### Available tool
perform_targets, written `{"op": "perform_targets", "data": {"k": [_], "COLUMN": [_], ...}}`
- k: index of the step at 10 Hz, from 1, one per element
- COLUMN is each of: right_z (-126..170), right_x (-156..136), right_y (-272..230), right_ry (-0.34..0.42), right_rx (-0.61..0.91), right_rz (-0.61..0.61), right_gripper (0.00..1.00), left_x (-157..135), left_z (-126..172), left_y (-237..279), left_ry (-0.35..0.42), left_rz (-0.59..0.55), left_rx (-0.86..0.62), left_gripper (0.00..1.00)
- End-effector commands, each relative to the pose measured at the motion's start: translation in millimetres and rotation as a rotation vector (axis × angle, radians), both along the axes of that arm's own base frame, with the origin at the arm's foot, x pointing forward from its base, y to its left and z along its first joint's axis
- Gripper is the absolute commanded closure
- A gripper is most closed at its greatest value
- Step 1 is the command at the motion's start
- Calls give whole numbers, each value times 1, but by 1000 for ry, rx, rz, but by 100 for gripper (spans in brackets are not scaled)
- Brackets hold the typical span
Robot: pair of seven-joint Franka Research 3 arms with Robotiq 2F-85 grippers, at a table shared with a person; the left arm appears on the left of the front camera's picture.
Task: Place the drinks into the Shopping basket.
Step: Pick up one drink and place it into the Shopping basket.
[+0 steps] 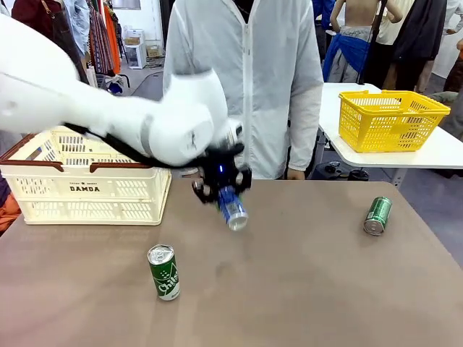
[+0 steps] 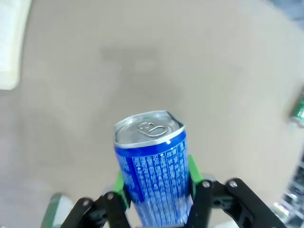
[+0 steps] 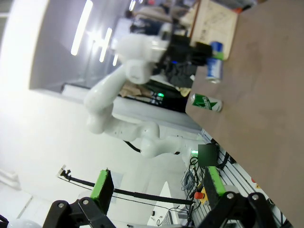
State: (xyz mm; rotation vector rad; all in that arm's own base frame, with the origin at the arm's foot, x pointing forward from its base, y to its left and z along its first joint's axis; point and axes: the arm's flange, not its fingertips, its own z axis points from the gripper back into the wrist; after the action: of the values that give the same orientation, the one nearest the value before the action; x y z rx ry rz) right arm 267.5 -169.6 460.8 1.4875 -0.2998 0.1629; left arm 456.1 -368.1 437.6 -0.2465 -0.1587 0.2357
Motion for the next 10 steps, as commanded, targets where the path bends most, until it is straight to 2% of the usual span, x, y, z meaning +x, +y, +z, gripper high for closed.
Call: {"op": "perform_targets", "data": {"k": [1,2,3,4,5,6,8,9,10], "right_z": [5,5,5,5,5,5,5,5,5], "right_x": [0,0,0,0,0,0,0,0,0], "right_y": [-1,-1,-1,-1,-1,-1,-1,-1,-1], "right_ry": [-2,-2,-2,-2,-2,-2,-2,-2,-2], "right_rx": [12,12,12,12,12,12,12,12,12], "right_rz": [-2,-2,-2,-2,-2,-2,-2,-2,-2], "right_gripper": [0,0,0,0,0,0,0,0,0], "left_x": [-19,-37,-61,-83,-103,-122,-143,-145,-142], "left_z": [64,95,119,136,147,153,145,136,130], "left_y": [22,34,54,74,97,121,176,199,218], "left_ry": [15,59,91,101,91,30,-93,-156,-217], "left_rz": [-107,-235,-506,-662,-769,-858,-858,-775,-618], "left_rx": [-48,-39,2,13,46,50,55,39,8], "left_gripper": [100,100,100,100,100,100,100,100,100]}}
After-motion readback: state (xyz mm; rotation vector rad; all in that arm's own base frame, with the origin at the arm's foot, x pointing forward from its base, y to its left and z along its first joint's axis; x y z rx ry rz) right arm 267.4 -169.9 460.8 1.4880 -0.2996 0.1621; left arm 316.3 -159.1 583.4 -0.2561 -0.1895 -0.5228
